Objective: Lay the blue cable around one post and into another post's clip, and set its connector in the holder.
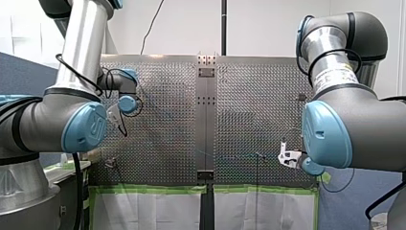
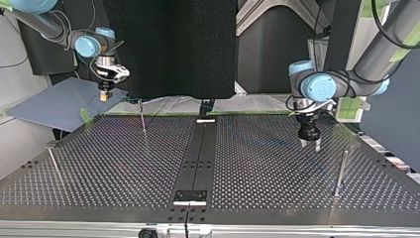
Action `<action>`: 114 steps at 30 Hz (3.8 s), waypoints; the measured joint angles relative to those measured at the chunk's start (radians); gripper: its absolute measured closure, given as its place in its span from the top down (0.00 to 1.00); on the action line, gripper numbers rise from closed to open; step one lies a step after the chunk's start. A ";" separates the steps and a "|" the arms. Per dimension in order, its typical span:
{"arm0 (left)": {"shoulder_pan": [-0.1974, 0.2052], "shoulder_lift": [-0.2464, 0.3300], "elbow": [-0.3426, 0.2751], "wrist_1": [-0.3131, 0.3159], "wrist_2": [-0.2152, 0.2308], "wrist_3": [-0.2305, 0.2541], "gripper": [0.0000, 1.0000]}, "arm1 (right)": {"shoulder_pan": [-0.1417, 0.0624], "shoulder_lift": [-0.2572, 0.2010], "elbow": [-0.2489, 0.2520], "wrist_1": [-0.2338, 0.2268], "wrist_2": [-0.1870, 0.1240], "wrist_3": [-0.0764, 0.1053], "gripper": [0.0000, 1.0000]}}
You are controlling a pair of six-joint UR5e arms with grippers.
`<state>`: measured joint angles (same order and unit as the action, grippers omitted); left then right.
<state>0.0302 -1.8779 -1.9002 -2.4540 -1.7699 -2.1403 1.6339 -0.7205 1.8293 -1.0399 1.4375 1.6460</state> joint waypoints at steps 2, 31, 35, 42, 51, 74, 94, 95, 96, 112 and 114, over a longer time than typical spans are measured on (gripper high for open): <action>-0.005 0.000 0.000 -0.012 0.000 0.011 0.98 | 0.000 0.000 0.000 0.000 0.000 0.000 0.00; -0.106 0.126 -0.137 -0.186 -0.094 0.261 0.98 | -0.002 0.002 0.000 0.001 0.000 0.005 0.00; -0.106 0.168 -0.179 -0.193 -0.121 0.294 0.98 | -0.003 0.002 0.000 0.002 -0.002 0.005 0.00; -0.106 0.228 -0.232 -0.231 -0.131 0.330 0.98 | -0.003 0.002 0.000 0.005 -0.004 0.006 0.00; -0.108 0.300 -0.186 -0.303 -0.152 0.400 0.98 | -0.003 0.001 -0.001 0.003 -0.020 0.012 0.00; -0.097 0.515 0.028 -0.517 -0.330 0.460 0.98 | 0.001 0.002 -0.013 0.027 -0.034 0.056 0.00; -0.083 0.563 0.211 -0.700 -0.253 0.540 0.98 | 0.000 0.002 -0.022 0.033 -0.051 0.062 0.00; -0.082 0.557 0.221 -0.710 -0.262 0.550 0.98 | -0.001 0.002 -0.023 0.034 -0.051 0.062 0.00; -0.082 0.554 0.229 -0.718 -0.269 0.557 0.98 | -0.001 0.002 -0.023 0.034 -0.051 0.061 0.00; -0.098 0.495 0.338 -0.845 -0.262 0.648 0.98 | -0.002 0.002 -0.023 0.041 -0.051 0.060 0.00; -0.100 0.488 0.332 -0.861 -0.263 0.648 0.98 | -0.002 0.002 -0.023 0.041 -0.051 0.060 0.00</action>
<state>-0.0695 -1.3895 -1.5678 -3.3150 -2.0328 -1.4919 1.6318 -0.7189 1.8066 -0.9989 1.3869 1.7060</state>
